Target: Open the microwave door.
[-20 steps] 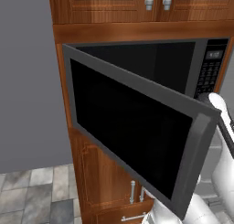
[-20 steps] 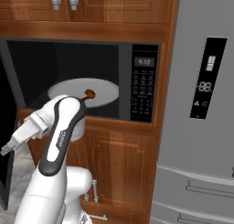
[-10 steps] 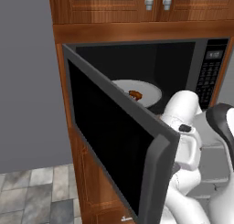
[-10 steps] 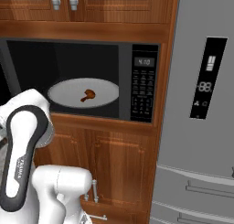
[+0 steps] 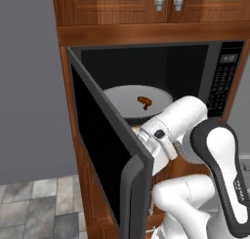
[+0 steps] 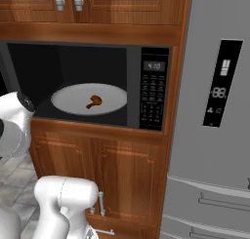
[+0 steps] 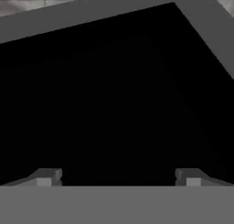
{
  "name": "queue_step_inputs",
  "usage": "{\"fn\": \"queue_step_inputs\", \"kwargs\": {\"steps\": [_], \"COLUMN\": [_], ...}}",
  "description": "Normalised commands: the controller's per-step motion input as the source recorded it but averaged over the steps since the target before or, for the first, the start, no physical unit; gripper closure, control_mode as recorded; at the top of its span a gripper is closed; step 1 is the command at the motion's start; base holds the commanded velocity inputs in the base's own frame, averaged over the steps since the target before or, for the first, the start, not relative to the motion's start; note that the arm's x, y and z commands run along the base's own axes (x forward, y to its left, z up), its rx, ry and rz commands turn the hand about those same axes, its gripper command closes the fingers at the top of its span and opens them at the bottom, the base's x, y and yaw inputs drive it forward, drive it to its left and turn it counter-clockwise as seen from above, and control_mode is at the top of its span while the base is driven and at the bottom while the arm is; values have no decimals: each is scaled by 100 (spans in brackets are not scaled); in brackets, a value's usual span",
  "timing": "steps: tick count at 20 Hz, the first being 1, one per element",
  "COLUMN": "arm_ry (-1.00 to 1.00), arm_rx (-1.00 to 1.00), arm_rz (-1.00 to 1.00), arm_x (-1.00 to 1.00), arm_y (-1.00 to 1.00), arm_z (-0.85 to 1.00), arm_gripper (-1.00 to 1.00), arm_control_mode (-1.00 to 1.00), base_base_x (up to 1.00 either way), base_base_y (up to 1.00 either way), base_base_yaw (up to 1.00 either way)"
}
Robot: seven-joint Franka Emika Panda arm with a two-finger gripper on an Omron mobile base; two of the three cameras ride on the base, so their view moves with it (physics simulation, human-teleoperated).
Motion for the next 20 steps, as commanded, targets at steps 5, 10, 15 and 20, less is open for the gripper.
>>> {"fn": "queue_step_inputs", "kwargs": {"steps": [5, 10, 15, 20], "arm_ry": [-9, -15, -12, -8], "arm_rx": [0, 0, 0, 0], "arm_rz": [-52, -56, -39, -17], "arm_x": [100, 100, 100, 99], "arm_y": [41, 44, 93, 100], "arm_z": [-52, -53, -59, -61], "arm_gripper": [-100, -100, -100, -100], "arm_control_mode": [-100, -100, -100, -100], "base_base_x": [0, 0, 0, 0], "base_base_y": [0, 0, 0, 0], "base_base_yaw": [0, 0, 0, 0]}}
